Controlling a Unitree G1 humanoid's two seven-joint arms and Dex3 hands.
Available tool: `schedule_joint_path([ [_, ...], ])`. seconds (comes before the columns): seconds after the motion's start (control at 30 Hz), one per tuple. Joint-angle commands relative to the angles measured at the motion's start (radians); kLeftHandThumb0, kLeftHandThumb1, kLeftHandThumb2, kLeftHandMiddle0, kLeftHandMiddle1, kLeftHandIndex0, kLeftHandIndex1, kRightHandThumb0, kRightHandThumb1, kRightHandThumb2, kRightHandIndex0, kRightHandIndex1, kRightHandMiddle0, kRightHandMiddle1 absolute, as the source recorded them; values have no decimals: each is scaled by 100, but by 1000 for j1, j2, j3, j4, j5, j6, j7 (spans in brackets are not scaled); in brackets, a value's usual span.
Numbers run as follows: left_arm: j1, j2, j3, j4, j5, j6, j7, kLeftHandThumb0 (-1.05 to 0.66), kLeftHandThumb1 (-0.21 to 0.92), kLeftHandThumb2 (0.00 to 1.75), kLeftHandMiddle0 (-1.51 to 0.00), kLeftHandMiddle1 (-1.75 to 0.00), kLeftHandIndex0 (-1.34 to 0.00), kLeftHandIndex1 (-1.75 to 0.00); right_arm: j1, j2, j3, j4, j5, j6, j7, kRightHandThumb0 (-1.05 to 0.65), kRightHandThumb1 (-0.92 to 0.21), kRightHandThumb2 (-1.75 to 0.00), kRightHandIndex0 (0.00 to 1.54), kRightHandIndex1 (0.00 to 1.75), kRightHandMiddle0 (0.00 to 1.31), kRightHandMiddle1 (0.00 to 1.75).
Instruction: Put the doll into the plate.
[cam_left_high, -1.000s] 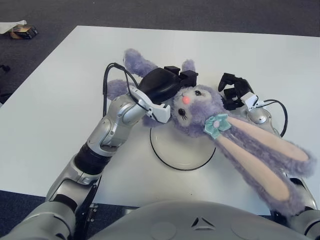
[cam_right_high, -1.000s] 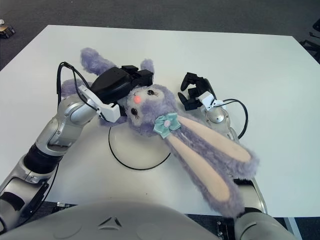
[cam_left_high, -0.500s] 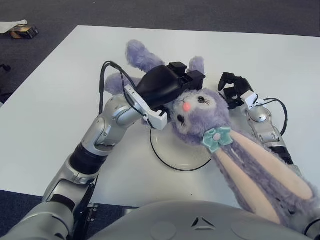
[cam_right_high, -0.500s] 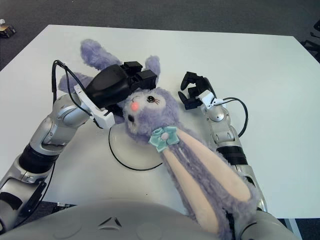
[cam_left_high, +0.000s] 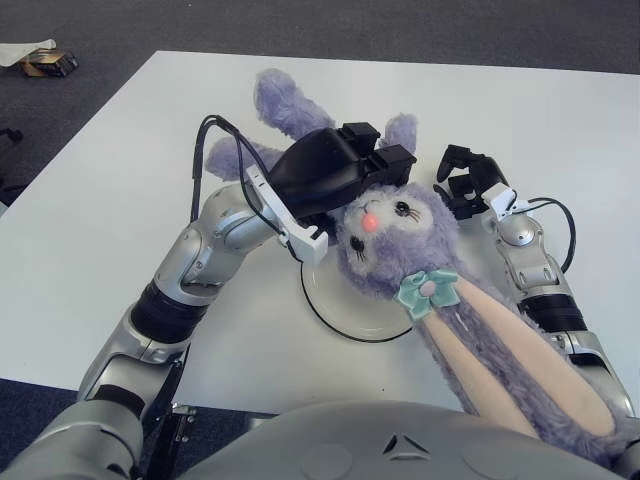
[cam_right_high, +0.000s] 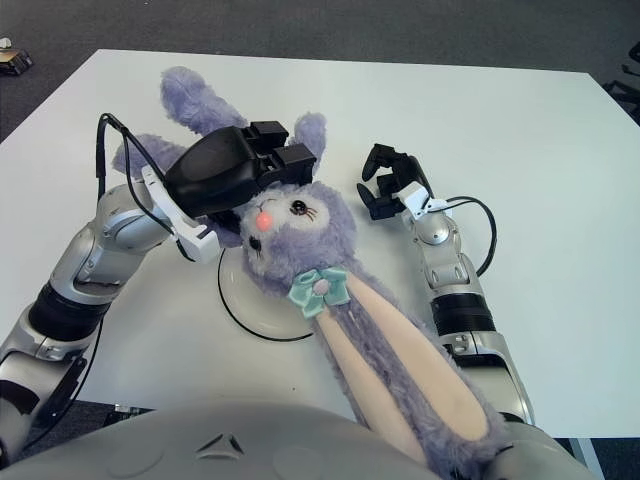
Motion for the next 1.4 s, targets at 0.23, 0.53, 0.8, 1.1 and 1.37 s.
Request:
schedule_joint_path([
  [0.23,-57,12,-14,-13,-40,-13,-86,0,1,166,-85,-172,-60,-175,44,2,24,88,-12,37,32,-51,-27,-137,120,175,65,175],
  [0.53,-58,0,-38,-45,-50,57,-185,0,-1,169,-86,-175,-62,-175,37,1,25,100,-20,35,23,-50,-29,-134,121,175,63,175],
  [0.8,-32,-30,-64,-71,7,104,-193,0,0,168,-85,-175,-61,-175,25,2,28,136,-21,9,21,-50,-30,-134,119,175,63,175],
  [1.1,-25,-61,-86,-51,95,86,-140,-1,23,142,-58,-175,-54,-175,13,-4,34,170,-29,5,17,-50,-29,-134,112,175,64,175],
  [1.37,-27,-74,-98,-47,92,96,-164,-1,36,127,-47,-175,-45,-175,1,-8,51,196,-57,-8,-8,-50,-29,-135,112,175,64,175],
])
